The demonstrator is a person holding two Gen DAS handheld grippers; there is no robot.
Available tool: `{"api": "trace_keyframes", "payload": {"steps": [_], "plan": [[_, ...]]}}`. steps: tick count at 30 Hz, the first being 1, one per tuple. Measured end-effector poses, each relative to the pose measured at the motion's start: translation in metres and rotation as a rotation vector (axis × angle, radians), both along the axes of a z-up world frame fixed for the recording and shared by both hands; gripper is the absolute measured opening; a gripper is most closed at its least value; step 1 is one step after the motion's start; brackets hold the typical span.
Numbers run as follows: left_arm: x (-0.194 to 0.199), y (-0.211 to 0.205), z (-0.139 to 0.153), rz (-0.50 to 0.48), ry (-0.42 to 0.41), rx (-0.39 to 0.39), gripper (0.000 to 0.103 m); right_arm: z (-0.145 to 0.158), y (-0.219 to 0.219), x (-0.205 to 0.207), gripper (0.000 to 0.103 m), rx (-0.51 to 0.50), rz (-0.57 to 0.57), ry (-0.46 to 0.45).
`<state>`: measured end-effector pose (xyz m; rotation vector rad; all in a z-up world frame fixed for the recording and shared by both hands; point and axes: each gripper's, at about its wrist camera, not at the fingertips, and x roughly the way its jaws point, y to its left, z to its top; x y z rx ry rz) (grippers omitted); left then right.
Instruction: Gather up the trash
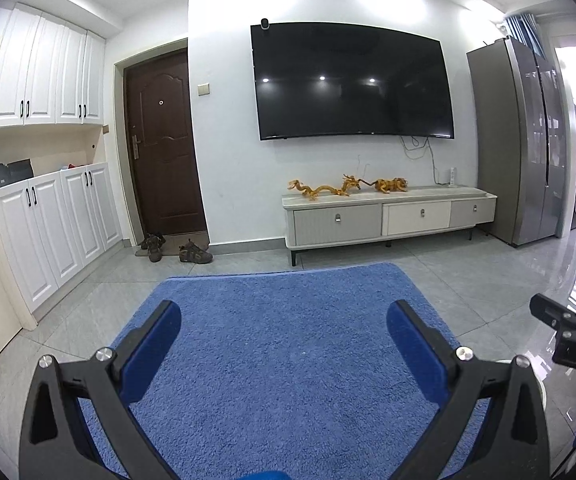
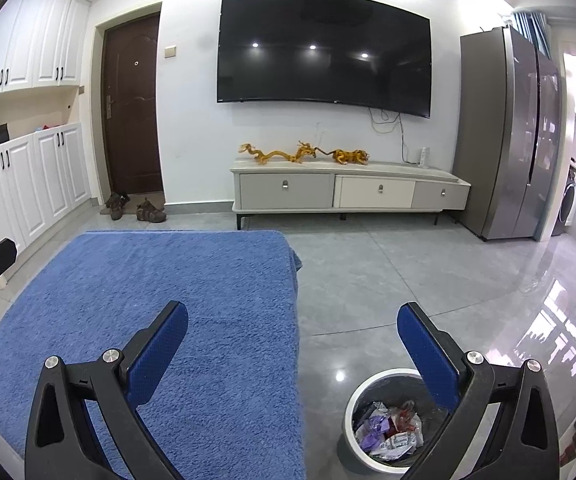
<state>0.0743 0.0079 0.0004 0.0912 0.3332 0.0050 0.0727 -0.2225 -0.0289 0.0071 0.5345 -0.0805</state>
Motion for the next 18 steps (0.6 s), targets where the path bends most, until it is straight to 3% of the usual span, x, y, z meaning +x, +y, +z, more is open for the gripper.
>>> {"api": "trace_keyframes", "payload": {"steps": [18], "plan": [[0.004, -0.011, -0.002, -0.01, 0.014, 0.022, 0.103, -0.001, -0.032, -0.004, 0.103, 0.019, -0.074, -0.022]]}}
